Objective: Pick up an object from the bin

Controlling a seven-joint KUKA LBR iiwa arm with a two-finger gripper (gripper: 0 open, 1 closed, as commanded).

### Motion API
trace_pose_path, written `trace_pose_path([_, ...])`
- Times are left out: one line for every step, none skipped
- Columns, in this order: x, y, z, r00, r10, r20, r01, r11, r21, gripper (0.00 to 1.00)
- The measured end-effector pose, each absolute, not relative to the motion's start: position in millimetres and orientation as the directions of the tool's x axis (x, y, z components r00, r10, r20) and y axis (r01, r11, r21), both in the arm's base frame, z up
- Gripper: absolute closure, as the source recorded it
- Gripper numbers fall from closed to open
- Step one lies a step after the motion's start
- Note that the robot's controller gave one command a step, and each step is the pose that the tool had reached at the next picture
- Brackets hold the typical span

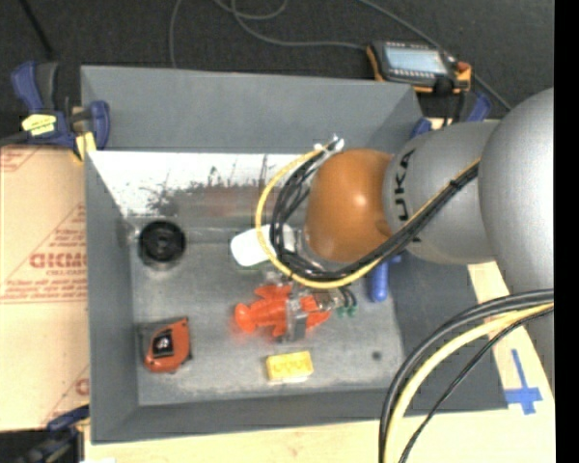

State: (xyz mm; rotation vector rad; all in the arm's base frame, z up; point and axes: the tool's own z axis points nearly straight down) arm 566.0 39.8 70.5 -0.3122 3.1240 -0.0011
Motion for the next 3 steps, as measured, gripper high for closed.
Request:
trace_pose_path([574.2, 57, 110, -0.981, -0.192, 0.006, -0.192, 0.981, 0.0, 1.0])
trace_pose_path([567.5, 46, 134, -0.979, -0.203, -0.016, -0.203, 0.979, -0.001, 1.0])
trace_pose_path([555.7, 35, 142, -0.981, -0.193, 0.01, -0.193, 0.981, 0.001, 1.0])
